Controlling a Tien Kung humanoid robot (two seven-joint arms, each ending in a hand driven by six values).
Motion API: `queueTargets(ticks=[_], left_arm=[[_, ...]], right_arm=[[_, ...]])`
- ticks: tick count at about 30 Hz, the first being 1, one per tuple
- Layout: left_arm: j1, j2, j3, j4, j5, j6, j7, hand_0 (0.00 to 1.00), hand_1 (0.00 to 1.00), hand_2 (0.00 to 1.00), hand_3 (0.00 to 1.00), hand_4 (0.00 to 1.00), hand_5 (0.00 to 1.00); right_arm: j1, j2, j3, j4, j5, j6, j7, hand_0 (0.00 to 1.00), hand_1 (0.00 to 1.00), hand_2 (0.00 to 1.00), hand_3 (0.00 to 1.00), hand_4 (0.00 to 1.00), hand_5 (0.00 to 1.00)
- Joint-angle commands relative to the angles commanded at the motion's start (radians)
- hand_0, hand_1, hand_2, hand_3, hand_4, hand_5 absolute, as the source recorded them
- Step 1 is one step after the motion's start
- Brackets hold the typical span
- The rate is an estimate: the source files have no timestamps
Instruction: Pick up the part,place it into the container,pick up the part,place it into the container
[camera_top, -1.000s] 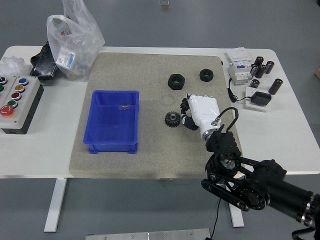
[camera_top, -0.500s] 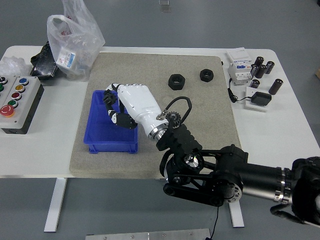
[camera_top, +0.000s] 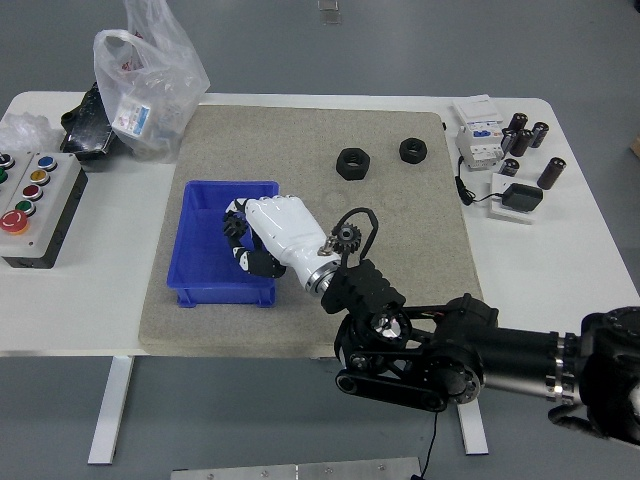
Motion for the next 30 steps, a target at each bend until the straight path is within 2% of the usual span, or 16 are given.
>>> queueTargets(ticks=[1,6,7,12,13,18,19,24,25,30], left_arm=[[-0.001,0.000,0.000,0.000,0.001,0.000,0.000,0.613,0.560,0.567,0.626,0.598,0.478],[-0.003,-0.001,0.003,0.000,0.000,-0.002,-0.001,0.613,0.560,0.567,0.626,0.598,0.478],[-0.003,-0.001,0.003,0.000,0.001,-0.002,-0.001,0.613,0.560,0.567,0.625,0.588,0.491],[-0.001,0.000,0.001,0.000,0.005,-0.003,0.000,0.613,0.560,0.567,0.625,0.588,0.491],[0.000,0.000,0.001,0.000,0.005,-0.003,0.000,0.613,0.559,0.564,0.620,0.576,0.497],[-0.001,-0.001,0.003,0.000,0.005,-0.005,-0.001,0.613,0.559,0.564,0.620,0.576,0.497],[-0.002,-0.001,0.003,0.000,0.005,-0.005,-0.002,0.613,0.560,0.562,0.617,0.562,0.496],[-0.004,0.001,0.004,0.000,0.006,-0.006,-0.004,0.613,0.560,0.562,0.617,0.562,0.496],[-0.004,0.001,0.004,0.000,0.006,-0.006,-0.005,0.614,0.560,0.561,0.615,0.555,0.499],[-0.001,-0.002,0.001,0.000,0.008,-0.006,-0.006,0.614,0.560,0.561,0.615,0.555,0.499]], right_arm=[[-0.001,0.000,-0.002,-0.001,0.014,-0.006,0.003,0.280,0.525,0.578,0.633,0.199,0.215],[-0.004,0.000,0.002,-0.002,0.037,-0.011,0.000,0.280,0.525,0.578,0.633,0.199,0.215],[-0.005,0.000,0.006,-0.002,0.034,-0.005,-0.004,0.273,0.569,0.745,0.745,0.376,0.163],[-0.014,0.000,0.036,-0.001,0.017,0.031,-0.021,0.273,0.569,0.745,0.745,0.376,0.163],[-0.017,0.000,0.044,-0.001,0.017,0.037,-0.022,0.256,0.555,0.850,0.873,0.570,0.162],[-0.030,0.000,0.099,0.003,0.004,0.057,-0.024,0.256,0.555,0.850,0.873,0.570,0.162],[-0.030,0.000,0.108,0.002,0.003,0.061,-0.024,0.239,0.473,0.870,0.878,0.648,0.178],[-0.034,0.000,0.133,0.002,-0.009,0.082,-0.035,0.239,0.473,0.870,0.878,0.648,0.178],[-0.036,0.000,0.139,0.004,-0.015,0.086,-0.039,0.234,0.432,0.851,0.863,0.650,0.184],[-0.058,-0.008,0.227,0.034,-0.109,0.162,-0.117,0.234,0.432,0.851,0.863,0.650,0.184]])
